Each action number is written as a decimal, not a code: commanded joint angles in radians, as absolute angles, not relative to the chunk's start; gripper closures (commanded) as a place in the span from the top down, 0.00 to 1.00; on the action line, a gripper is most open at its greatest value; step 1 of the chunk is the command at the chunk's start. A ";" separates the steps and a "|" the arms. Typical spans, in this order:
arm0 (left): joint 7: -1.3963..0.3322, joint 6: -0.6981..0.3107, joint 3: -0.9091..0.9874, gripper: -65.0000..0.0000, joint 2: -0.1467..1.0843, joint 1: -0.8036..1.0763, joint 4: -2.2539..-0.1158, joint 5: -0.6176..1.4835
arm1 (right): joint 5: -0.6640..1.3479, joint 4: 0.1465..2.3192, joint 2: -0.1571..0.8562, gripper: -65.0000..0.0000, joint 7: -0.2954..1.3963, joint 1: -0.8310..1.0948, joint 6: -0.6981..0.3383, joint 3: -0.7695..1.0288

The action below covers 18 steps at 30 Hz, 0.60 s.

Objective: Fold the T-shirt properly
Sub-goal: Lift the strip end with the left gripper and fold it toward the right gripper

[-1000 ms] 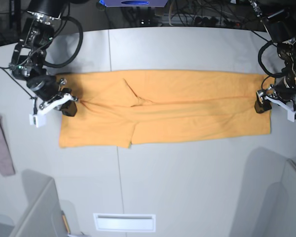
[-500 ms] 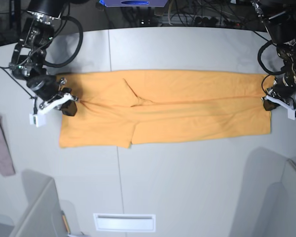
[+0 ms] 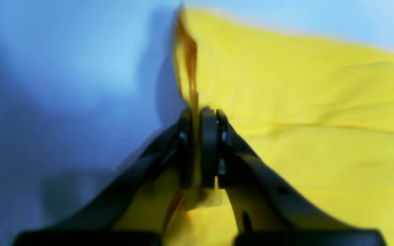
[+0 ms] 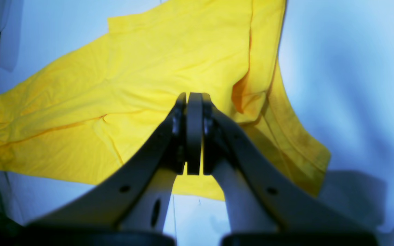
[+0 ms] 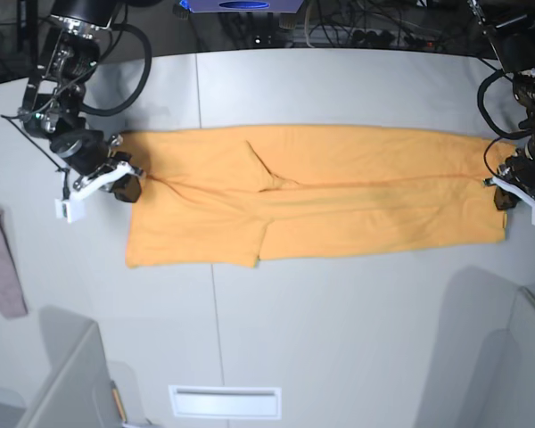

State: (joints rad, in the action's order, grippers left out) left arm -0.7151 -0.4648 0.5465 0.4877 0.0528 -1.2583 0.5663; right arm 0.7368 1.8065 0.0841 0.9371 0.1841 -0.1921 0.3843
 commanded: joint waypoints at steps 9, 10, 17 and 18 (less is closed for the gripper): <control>-0.699 -0.352 0.519 0.00 0.458 0.199 -1.586 0.575 | 0.756 1.824 0.093 0.00 0.917 0.173 -0.199 0.390; -0.700 -0.340 0.518 0.00 0.446 0.216 -1.620 0.575 | 0.756 1.824 0.093 0.00 0.917 0.173 -0.199 0.390; -0.702 -0.263 0.349 0.00 0.415 0.251 -1.751 0.575 | 0.756 1.824 0.093 0.00 0.917 0.168 -0.197 0.390; -0.702 -0.246 0.315 0.00 0.412 0.248 -1.755 0.575 | 0.756 1.824 0.093 0.00 0.917 0.168 -0.197 0.390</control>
State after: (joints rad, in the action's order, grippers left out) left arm -0.7219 -0.2558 0.3046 0.3958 0.2554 -1.7355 0.5682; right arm 0.7376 1.8065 0.0826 0.9340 0.1787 -0.1921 0.3862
